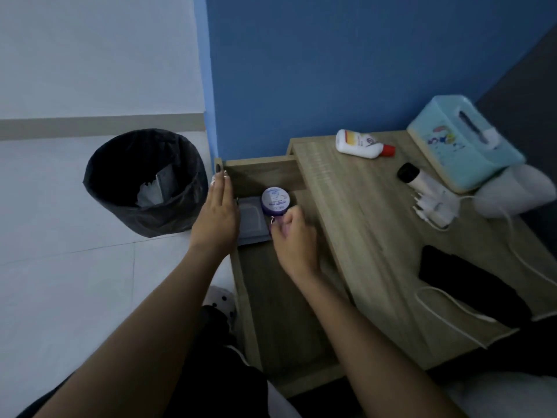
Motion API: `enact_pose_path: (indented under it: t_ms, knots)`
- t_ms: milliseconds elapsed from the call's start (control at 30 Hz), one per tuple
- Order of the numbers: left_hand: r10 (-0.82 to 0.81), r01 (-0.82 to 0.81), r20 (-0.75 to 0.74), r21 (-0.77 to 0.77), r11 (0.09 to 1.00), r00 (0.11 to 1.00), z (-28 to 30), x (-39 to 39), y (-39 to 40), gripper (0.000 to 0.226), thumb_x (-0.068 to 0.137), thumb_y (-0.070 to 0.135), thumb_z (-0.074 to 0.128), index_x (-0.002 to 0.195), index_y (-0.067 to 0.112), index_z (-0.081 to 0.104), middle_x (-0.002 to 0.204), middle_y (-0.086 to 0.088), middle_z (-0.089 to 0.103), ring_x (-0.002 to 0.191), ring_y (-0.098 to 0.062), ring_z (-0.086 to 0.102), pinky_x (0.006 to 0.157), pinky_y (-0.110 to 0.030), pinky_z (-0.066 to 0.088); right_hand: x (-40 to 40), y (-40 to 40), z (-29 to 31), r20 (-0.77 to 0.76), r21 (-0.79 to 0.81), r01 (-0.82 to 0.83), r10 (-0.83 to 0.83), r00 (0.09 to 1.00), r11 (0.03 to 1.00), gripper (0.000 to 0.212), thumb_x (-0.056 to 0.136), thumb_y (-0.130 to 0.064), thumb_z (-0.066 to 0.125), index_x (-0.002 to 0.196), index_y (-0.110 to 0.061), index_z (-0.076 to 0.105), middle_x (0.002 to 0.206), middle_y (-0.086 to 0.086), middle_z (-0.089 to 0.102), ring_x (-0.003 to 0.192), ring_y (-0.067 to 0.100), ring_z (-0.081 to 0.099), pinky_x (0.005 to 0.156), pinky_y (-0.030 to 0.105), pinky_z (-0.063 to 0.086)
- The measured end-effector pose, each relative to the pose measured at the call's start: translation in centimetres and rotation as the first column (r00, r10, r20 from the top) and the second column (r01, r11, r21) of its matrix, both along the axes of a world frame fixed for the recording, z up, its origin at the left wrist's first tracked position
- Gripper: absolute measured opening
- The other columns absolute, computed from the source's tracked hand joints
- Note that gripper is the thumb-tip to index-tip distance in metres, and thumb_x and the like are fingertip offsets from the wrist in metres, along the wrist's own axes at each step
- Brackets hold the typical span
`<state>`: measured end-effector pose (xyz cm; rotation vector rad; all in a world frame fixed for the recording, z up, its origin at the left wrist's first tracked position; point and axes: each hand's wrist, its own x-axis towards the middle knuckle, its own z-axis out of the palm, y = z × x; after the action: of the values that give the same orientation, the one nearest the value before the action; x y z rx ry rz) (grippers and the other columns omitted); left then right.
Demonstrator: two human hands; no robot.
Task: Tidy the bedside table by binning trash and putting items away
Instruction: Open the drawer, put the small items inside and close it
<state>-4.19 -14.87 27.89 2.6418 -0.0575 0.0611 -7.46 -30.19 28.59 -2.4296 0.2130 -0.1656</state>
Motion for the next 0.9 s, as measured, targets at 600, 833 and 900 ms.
enact_pose_path:
  t_ms: [600, 833, 900]
  knots:
    - [0.000, 0.004, -0.061, 0.067, 0.998, 0.998, 0.7, 0.0, -0.3, 0.058, 0.099, 0.010, 0.025, 0.150, 0.002, -0.004, 0.160, -0.014, -0.007, 0.148, -0.025, -0.006, 0.121, -0.039, 0.008, -6.4, -20.6, 11.8, -0.245, -0.110, -0.072, 0.044, 0.968, 0.991, 0.038, 0.090, -0.022, 0.065, 0.127, -0.020, 0.058, 0.126, 0.000, 0.061, 0.108, 0.010, 0.054, 0.084, 0.020, 0.043]
    - [-0.010, 0.014, -0.100, 0.033, 0.999, 0.995, 1.2, 0.0, -0.4, 0.058, 0.101, 0.017, 0.024, 0.150, 0.003, -0.004, 0.160, -0.014, -0.006, 0.148, -0.027, -0.004, 0.120, -0.043, 0.010, -7.9, -23.7, 11.1, -0.385, -0.133, -0.070, 0.014, 0.923, 0.989, 0.054, 0.084, -0.032, 0.071, 0.134, -0.024, 0.053, 0.135, -0.001, 0.055, 0.123, 0.018, 0.050, 0.098, 0.030, 0.040]
    - [-0.016, 0.019, -0.110, 0.024, 1.000, 0.994, 1.2, -0.2, -0.5, 0.058, 0.101, 0.018, 0.024, 0.150, 0.004, -0.004, 0.160, -0.014, -0.007, 0.148, -0.027, -0.004, 0.120, -0.044, 0.011, -8.5, -24.3, 11.0, -0.396, -0.126, -0.090, 0.033, 0.918, 0.988, 0.059, 0.083, -0.028, 0.071, 0.137, -0.025, 0.049, 0.138, -0.001, 0.052, 0.127, 0.019, 0.047, 0.103, 0.034, 0.040]
